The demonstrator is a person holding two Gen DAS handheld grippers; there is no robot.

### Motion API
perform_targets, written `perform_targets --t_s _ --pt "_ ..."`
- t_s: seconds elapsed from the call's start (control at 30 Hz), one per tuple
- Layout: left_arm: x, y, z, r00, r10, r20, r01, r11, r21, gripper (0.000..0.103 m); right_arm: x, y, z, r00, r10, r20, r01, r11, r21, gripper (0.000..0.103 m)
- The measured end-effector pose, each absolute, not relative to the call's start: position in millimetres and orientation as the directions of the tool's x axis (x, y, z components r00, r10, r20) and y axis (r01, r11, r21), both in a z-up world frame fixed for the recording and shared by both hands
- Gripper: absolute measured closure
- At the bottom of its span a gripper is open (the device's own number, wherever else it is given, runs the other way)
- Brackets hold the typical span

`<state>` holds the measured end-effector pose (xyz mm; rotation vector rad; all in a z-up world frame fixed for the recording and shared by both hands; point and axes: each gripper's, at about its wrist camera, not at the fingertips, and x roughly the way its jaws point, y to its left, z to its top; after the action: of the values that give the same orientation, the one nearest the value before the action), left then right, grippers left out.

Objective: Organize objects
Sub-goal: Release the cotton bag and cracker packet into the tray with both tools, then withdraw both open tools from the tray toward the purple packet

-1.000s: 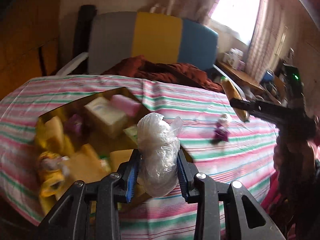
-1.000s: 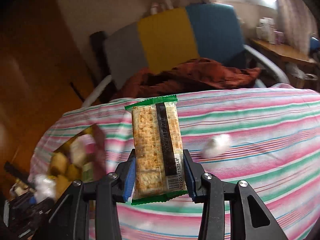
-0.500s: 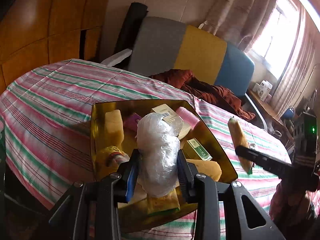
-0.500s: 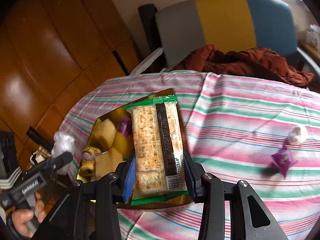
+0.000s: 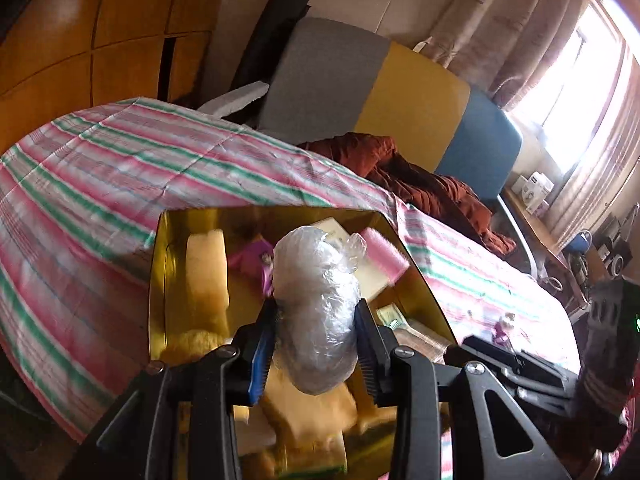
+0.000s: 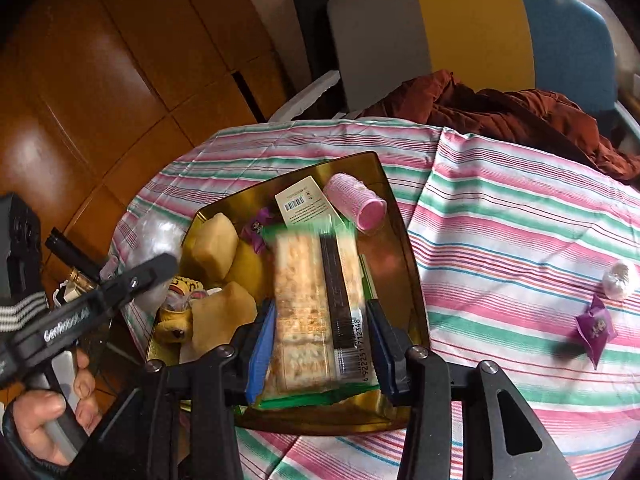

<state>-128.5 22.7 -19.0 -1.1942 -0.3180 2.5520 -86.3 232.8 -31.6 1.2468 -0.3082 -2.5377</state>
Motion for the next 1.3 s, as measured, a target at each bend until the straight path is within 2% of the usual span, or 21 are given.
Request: perform_targets --t_s 0.07,0.13,0.2,0.23,0.33,0.5,0.77,0.93,1.07,1.3 --pt "-138.5 23.0 -19.8 -0.597 0.379 -0.707 -0.168 -0.921 -0.352 0.061 -90.7 230.6 -32.4 -0.585 -0.347 -0.733 0.166 -0.936 0.311 0.057" --pt "-145.7 23.4 -23.2 -0.572 0.392 -0.720 -0.166 -0.915 -0.367 0.049 -92.1 229.2 -32.9 -0.588 -0.336 -0.736 0.164 -0.940 0.298 0.057" --pt "-146.6 19.8 -28.2 -0.560 0.408 -0.721 -0.150 -0.906 -0.396 0.044 -91.4 230.2 -34.3 -0.585 -0.340 -0.737 0.162 -0.939 0.304 0.057" --pt "-145.7 17.7 -30.1 -0.562 0.401 -0.723 -0.136 -0.907 -0.398 0.041 -90.3 230.5 -34.5 -0.583 -0.343 -0.736 0.162 -0.937 0.309 0.054" --pt "-137.9 8.9 -35.8 -0.567 0.365 -0.739 -0.097 -0.920 -0.380 0.041 -84.3 232.1 -34.8 -0.589 -0.342 -0.732 0.158 -0.937 0.311 0.046" --pt "-112.2 -1.2 -36.2 -0.597 0.299 -0.744 -0.081 -0.946 -0.315 0.041 -73.6 228.9 -30.5 -0.608 -0.335 -0.720 0.165 -0.940 0.298 0.041" --pt "-79.2 2.6 -13.3 -0.683 0.221 -0.696 -0.111 -0.973 -0.200 0.041 -54.7 216.1 -21.4 -0.647 -0.301 -0.701 0.203 -0.954 0.222 0.028" --pt "-64.3 14.1 -2.1 -0.723 0.191 -0.664 -0.146 -0.981 -0.124 0.041 -44.0 213.5 -16.5 -0.666 -0.286 -0.689 0.214 -0.958 0.191 0.025" --pt "-57.6 21.4 -3.0 -0.714 0.201 -0.671 -0.173 -0.979 -0.110 0.041 -36.6 214.6 -14.8 -0.678 -0.270 -0.684 0.207 -0.963 0.174 0.020" --pt "-44.4 33.4 -4.8 -0.712 0.206 -0.672 -0.212 -0.974 -0.075 0.041 -25.5 224.8 -13.0 -0.690 -0.250 -0.679 0.189 -0.968 0.165 0.020"
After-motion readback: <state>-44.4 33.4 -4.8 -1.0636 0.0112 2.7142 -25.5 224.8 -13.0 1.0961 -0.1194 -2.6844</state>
